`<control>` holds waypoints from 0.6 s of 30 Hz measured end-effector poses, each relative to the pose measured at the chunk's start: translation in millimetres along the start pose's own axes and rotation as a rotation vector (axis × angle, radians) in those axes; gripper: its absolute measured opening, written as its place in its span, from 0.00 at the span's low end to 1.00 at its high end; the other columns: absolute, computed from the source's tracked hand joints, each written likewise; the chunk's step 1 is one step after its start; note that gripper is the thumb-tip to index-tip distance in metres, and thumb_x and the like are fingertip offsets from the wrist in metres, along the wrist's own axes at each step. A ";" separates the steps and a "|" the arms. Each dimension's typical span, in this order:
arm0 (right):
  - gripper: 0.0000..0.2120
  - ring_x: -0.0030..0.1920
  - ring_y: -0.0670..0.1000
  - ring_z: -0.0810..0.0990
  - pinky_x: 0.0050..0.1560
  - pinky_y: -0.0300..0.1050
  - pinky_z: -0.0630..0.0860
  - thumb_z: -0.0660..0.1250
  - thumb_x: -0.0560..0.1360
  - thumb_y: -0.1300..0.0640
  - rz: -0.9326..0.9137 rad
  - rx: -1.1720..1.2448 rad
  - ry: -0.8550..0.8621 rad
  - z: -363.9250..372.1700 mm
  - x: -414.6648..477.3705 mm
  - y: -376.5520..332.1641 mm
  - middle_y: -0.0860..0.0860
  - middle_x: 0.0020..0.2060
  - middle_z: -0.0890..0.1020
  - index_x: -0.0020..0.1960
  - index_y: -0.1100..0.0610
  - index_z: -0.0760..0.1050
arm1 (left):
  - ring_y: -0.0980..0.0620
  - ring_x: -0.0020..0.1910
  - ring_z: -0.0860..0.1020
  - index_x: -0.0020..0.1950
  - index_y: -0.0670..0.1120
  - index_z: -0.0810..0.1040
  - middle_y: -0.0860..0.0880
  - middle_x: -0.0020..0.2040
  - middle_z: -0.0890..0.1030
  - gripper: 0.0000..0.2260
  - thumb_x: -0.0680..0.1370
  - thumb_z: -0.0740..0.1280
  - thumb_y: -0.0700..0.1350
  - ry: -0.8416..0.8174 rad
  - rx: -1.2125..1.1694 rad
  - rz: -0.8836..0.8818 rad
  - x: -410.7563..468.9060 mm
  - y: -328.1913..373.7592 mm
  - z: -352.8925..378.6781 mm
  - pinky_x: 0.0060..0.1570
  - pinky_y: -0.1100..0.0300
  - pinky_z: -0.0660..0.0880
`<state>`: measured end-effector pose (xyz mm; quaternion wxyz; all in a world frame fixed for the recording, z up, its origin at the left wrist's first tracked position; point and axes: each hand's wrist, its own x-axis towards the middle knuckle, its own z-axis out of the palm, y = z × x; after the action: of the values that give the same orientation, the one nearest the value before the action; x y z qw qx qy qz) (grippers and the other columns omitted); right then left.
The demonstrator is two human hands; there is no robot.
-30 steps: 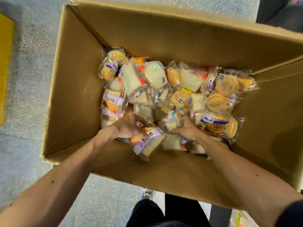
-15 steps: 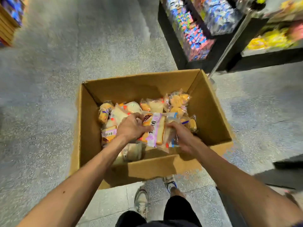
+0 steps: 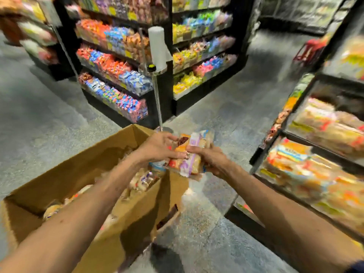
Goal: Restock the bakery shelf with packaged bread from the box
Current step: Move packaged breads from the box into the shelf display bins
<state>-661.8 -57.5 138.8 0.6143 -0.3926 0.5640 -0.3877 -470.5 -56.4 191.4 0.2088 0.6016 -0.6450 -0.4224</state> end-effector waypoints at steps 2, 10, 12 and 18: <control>0.16 0.45 0.54 0.86 0.50 0.60 0.82 0.79 0.67 0.56 -0.026 0.053 0.097 -58.2 -27.3 -11.8 0.53 0.47 0.86 0.53 0.55 0.80 | 0.47 0.50 0.83 0.59 0.46 0.81 0.41 0.53 0.84 0.29 0.60 0.84 0.47 -0.064 -0.107 0.035 9.5 36.1 23.0 0.57 0.51 0.79; 0.20 0.44 0.55 0.86 0.53 0.62 0.81 0.82 0.63 0.53 -0.101 0.170 0.428 -304.3 -168.3 -9.1 0.54 0.43 0.87 0.51 0.56 0.80 | 0.48 0.41 0.85 0.61 0.44 0.79 0.39 0.52 0.84 0.17 0.74 0.69 0.30 -0.409 -0.439 0.063 14.5 203.6 194.6 0.43 0.54 0.83; 0.34 0.50 0.58 0.85 0.55 0.65 0.79 0.84 0.55 0.47 -0.113 0.146 0.496 -360.0 -207.5 -4.2 0.55 0.48 0.87 0.58 0.57 0.79 | 0.48 0.40 0.85 0.59 0.43 0.80 0.39 0.50 0.85 0.15 0.75 0.68 0.31 -0.465 -0.444 0.078 6.8 243.7 247.5 0.39 0.56 0.83; 0.15 0.43 0.56 0.85 0.50 0.61 0.81 0.74 0.73 0.59 -0.164 0.225 0.632 -484.4 -310.2 21.0 0.57 0.47 0.86 0.58 0.59 0.78 | 0.44 0.44 0.86 0.61 0.45 0.80 0.39 0.49 0.85 0.16 0.75 0.71 0.34 -0.597 -0.461 0.112 -19.9 345.6 382.7 0.45 0.50 0.83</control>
<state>-1163.9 214.1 213.2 0.4157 -0.2270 0.6465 -0.5981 -971.6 47.1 258.6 0.1645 0.3531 -0.5976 -0.7008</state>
